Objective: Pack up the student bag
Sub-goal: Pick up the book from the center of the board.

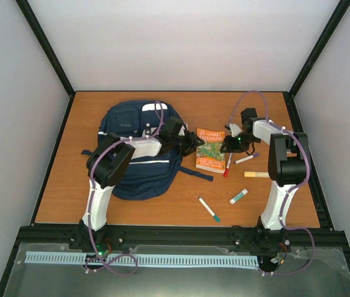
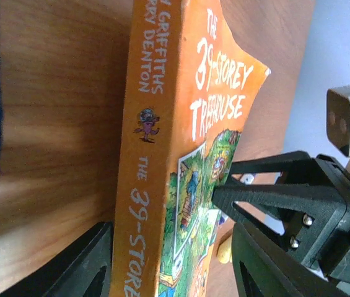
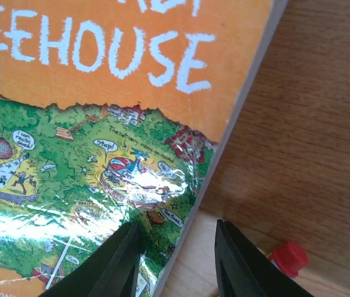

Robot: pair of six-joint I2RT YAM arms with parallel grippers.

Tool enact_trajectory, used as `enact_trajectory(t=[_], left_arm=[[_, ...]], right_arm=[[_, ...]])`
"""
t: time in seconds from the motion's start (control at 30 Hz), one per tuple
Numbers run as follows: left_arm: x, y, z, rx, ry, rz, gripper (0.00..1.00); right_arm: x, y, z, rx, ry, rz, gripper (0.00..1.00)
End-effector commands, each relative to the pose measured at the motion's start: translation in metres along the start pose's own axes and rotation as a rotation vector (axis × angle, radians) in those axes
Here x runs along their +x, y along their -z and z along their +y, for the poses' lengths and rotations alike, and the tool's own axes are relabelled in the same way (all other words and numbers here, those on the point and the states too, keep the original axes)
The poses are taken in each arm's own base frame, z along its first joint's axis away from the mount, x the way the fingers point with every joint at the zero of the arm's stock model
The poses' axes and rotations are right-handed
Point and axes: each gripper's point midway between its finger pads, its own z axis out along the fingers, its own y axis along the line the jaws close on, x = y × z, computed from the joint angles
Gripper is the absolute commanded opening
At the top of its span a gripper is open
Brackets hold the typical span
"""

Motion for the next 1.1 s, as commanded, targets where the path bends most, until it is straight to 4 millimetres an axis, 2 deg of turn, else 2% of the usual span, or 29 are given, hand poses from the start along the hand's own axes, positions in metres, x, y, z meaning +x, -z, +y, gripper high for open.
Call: enact_trajectory(t=[0.0,0.07,0.17,0.3,0.37,0.5,0.6,0.77,0.83,0.97,1.0,1.07], left_arm=[[0.031,0.021,-0.081,0.179,-0.105,0.117,0.6],[0.035,0.023,-0.082,0.177,-0.111,0.121,0.67],[0.034,0.021,-0.083,0.182,-0.105,0.119,0.66],[0.021,0.006,-0.069,0.116,-0.077,0.079,0.66],[0.013,-0.002,-0.064,0.083,-0.074,0.055,0.71],[0.006,-0.014,-0.075,0.135,-0.087,0.052,0.71],[0.004,-0.019,-0.078,0.161,-0.094,0.058,0.63],[0.013,-0.024,-0.082,0.211,-0.07,0.121,0.37],[0.014,-0.019,-0.081,0.208,-0.071,0.112,0.33],[0.017,-0.006,-0.083,0.199,-0.099,0.095,0.19],[0.018,-0.002,-0.085,0.202,-0.104,0.092,0.14],[0.021,0.009,-0.09,0.205,-0.127,0.081,0.1]], right_arm=[[0.046,-0.036,-0.024,0.08,-0.034,0.168,0.37],[0.045,-0.036,-0.023,0.076,-0.034,0.167,0.38],[0.045,-0.036,-0.022,0.067,-0.034,0.166,0.38],[0.045,-0.035,-0.021,0.063,-0.032,0.166,0.38],[0.046,-0.036,-0.021,0.06,-0.031,0.168,0.38],[0.046,-0.035,-0.019,0.051,-0.028,0.165,0.38],[0.045,-0.035,-0.018,0.049,-0.024,0.163,0.38],[0.045,-0.034,-0.016,0.038,-0.022,0.16,0.39],[0.044,-0.033,-0.015,0.038,-0.02,0.157,0.39],[0.04,-0.028,-0.012,0.034,-0.013,0.141,0.41],[0.038,-0.024,-0.011,0.034,-0.01,0.131,0.41],[0.031,-0.014,-0.007,0.034,-0.004,0.097,0.43]])
